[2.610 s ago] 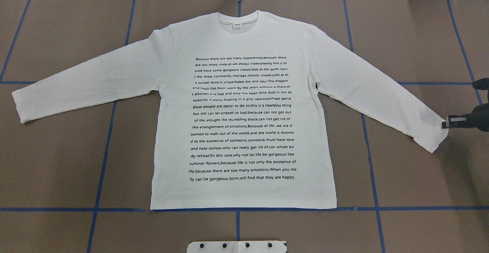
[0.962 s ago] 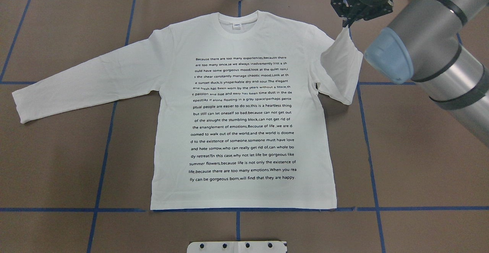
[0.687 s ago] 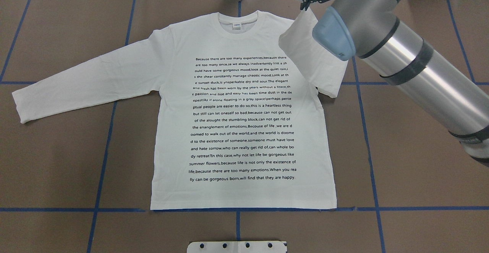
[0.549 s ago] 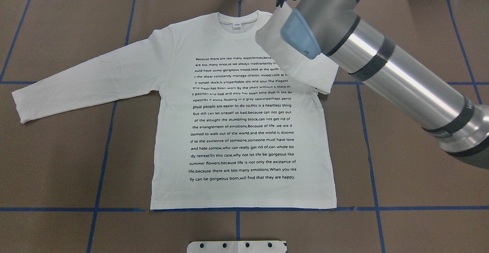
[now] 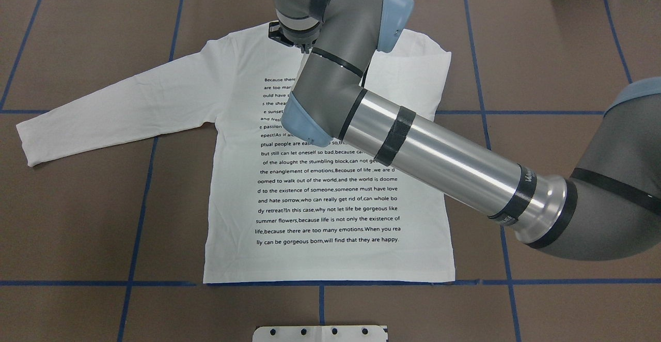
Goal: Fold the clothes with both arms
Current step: 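Lift the sleeve with the right gripper and carry it across the shirt body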
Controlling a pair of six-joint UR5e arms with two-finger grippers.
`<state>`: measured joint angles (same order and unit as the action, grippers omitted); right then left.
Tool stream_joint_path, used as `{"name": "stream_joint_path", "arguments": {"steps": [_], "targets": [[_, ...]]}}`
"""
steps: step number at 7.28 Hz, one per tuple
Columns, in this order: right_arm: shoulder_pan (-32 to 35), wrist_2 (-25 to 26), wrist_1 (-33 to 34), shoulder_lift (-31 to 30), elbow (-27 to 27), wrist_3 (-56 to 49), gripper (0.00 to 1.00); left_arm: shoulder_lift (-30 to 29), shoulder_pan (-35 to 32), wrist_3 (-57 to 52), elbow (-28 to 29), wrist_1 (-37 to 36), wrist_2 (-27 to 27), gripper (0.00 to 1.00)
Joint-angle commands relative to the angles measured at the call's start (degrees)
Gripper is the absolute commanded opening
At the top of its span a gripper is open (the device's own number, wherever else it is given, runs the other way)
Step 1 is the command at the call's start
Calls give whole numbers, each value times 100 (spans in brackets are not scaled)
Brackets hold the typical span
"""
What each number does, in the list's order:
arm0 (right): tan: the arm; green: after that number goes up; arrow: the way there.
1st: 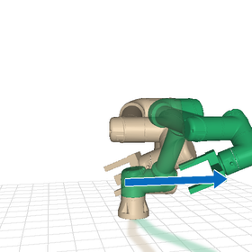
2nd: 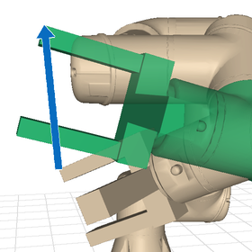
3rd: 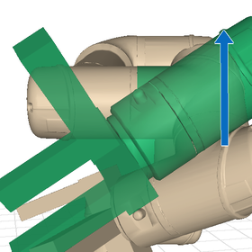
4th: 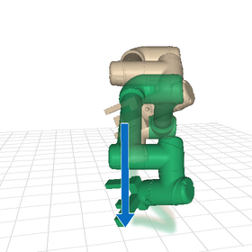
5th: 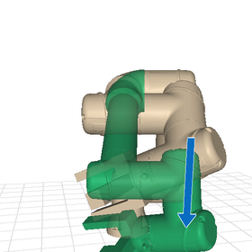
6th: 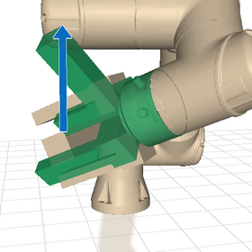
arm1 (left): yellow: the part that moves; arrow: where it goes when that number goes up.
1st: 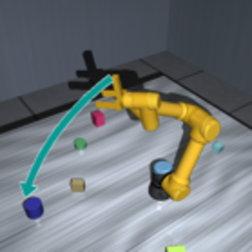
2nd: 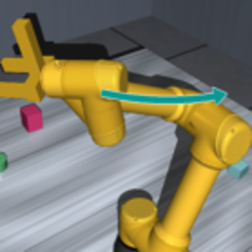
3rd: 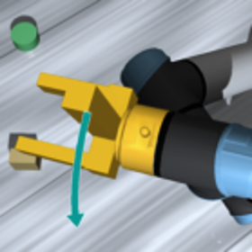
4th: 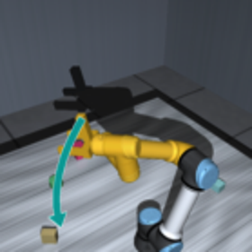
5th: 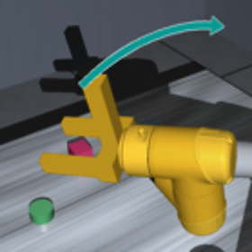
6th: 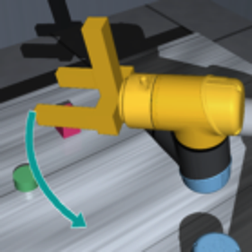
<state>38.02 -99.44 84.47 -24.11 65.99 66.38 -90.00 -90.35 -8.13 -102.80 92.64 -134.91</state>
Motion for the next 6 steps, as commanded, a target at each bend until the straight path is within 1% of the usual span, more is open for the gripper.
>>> {"name": "stream_joint_path", "arguments": {"steps": [1, 3, 4, 5, 6], "targets": [[-347, 354, -212, 143, -243, 76, 0, 0, 0, -4, 14, 0, 0, 100], [-435, 469, -308, 537, -778, 164, 0, 0, 0, -4, 15, 0, 0, 100], [-462, 478, -500, 539, -911, 165, 0, 0, 0, -4, 14, 0, 0, 100], [-497, 592, -606, 548, -964, 208, 0, 0, 0, -4, 14, 0, 0, 100], [-523, 645, -633, 592, -1043, 461, 62, 0, 0, -4, 14, 0, 0, 100]]}}
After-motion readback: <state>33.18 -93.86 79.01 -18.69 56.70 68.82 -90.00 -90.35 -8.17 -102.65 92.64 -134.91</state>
